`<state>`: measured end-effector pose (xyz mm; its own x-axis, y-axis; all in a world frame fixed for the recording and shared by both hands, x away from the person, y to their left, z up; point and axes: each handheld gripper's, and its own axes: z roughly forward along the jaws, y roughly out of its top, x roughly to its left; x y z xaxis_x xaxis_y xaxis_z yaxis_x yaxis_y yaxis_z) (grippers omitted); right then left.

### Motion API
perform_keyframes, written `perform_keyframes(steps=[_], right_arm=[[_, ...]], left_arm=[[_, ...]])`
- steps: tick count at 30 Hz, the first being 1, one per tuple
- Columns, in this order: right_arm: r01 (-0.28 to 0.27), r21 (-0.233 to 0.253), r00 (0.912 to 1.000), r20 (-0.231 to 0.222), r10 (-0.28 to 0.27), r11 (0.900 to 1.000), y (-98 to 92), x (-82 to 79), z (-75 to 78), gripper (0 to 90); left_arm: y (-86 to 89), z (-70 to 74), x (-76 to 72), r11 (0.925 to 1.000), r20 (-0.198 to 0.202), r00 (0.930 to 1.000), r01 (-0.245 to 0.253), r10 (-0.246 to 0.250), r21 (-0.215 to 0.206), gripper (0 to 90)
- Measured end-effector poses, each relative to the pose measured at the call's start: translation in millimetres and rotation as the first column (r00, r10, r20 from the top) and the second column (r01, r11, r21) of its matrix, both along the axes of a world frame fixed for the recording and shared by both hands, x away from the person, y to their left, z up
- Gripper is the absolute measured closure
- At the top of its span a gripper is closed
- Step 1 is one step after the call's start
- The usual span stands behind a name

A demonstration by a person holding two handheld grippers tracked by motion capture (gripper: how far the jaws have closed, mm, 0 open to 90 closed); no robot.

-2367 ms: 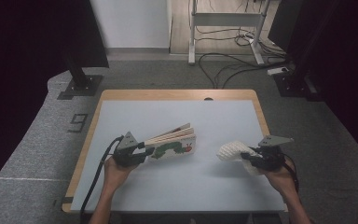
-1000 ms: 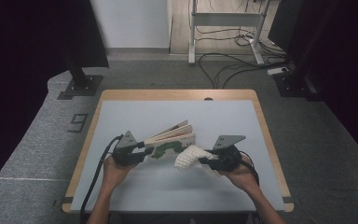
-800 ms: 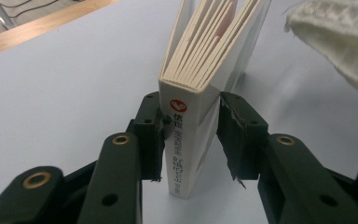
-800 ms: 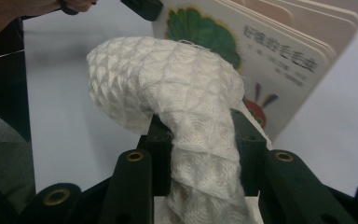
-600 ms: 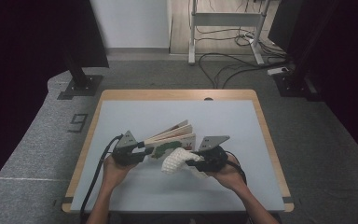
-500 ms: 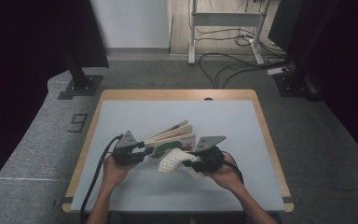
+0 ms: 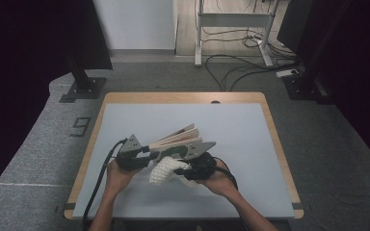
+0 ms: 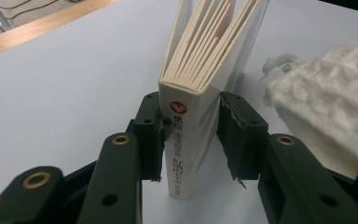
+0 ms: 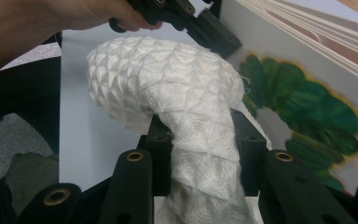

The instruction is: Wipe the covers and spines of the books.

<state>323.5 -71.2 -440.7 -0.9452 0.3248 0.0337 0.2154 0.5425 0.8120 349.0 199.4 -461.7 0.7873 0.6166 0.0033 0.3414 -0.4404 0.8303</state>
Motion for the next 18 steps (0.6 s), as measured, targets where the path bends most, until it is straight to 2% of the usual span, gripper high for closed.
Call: perform_keyframes(steps=[7,12,18], right_arm=[[-0.022,-0.006,0.9997,0.007,0.022,1.0,11.4,-2.6,-7.2,65.4],[-0.022,-0.035,0.9997,0.013,0.023,0.999,16.3,-3.1,-22.3,65.2],[-0.02,-0.042,0.9998,-0.005,0.019,0.999,18.4,-1.3,-41.2,64.5]], left_arm=[[0.3,-0.1,0.6,1.0,0.0,1.0,0.004,-0.004,-0.002,61.2],[0.3,-0.1,0.7,1.0,0.001,1.0,0.005,-0.005,-0.002,61.2],[0.3,-0.1,0.9,1.0,0.002,1.0,0.005,-0.005,-0.002,61.1]])
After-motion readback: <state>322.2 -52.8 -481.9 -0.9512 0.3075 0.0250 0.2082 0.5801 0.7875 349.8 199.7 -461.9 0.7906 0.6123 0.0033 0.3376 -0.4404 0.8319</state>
